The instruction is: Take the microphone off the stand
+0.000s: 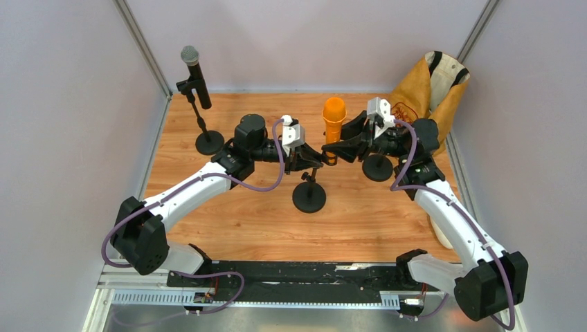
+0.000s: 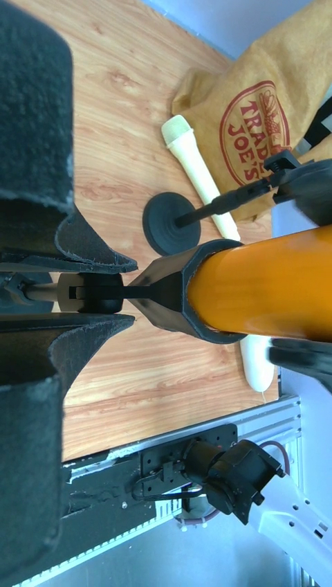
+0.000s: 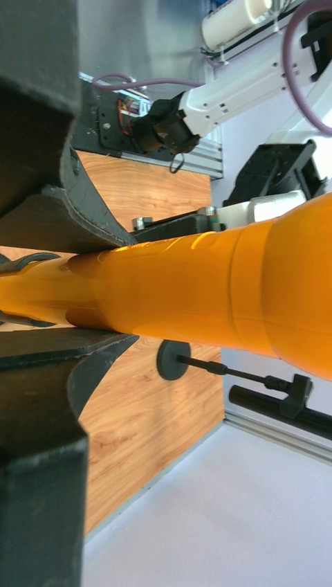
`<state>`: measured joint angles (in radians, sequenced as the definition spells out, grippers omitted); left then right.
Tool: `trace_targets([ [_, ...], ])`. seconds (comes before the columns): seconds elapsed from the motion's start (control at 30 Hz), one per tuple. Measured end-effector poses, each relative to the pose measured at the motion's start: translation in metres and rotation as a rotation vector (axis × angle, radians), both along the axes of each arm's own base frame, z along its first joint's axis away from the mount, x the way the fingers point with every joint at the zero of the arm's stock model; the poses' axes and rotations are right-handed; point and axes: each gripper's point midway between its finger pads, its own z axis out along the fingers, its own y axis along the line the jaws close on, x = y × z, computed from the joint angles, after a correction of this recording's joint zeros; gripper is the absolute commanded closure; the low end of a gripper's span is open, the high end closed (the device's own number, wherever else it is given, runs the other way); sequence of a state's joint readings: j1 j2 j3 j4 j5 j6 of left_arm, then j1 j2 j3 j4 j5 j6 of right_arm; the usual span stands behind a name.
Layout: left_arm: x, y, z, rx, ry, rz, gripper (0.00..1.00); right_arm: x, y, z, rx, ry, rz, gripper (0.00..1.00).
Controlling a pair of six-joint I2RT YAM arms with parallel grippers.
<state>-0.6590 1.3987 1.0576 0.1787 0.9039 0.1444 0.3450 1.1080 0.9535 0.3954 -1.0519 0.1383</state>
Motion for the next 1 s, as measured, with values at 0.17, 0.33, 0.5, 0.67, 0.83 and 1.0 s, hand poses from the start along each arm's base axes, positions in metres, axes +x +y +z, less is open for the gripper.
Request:
trace_targets([
  [0.17, 0.000, 0.000, 0.000, 0.001, 0.000, 0.001, 1.00, -0.001, -0.002, 0.028, 0.043, -0.008, -0.017, 1.00],
  [0.33, 0.001, 0.000, 0.000, 0.002, 0.001, 0.004, 1.00, 0.009, -0.009, 0.091, 0.101, -0.104, -0.122, 1.00],
  [0.5, 0.001, 0.000, 0.000, 0.003, 0.002, 0.005, 1.00, 0.037, -0.020, 0.108, 0.133, -0.131, -0.284, 1.00],
  [0.67, 0.001, 0.000, -0.001, 0.004, 0.002, 0.005, 1.00, 0.094, -0.028, 0.077, 0.096, -0.044, -0.474, 1.00],
  [0.83, 0.001, 0.000, 0.000, 0.004, 0.001, 0.005, 1.00, 0.157, -0.031, 0.007, -0.013, 0.102, -0.635, 1.00],
  [1.0, 0.001, 0.000, 0.000, 0.004, 0.000, 0.005, 1.00, 0.202, -0.035, -0.083, -0.179, 0.269, -0.746, 1.00],
])
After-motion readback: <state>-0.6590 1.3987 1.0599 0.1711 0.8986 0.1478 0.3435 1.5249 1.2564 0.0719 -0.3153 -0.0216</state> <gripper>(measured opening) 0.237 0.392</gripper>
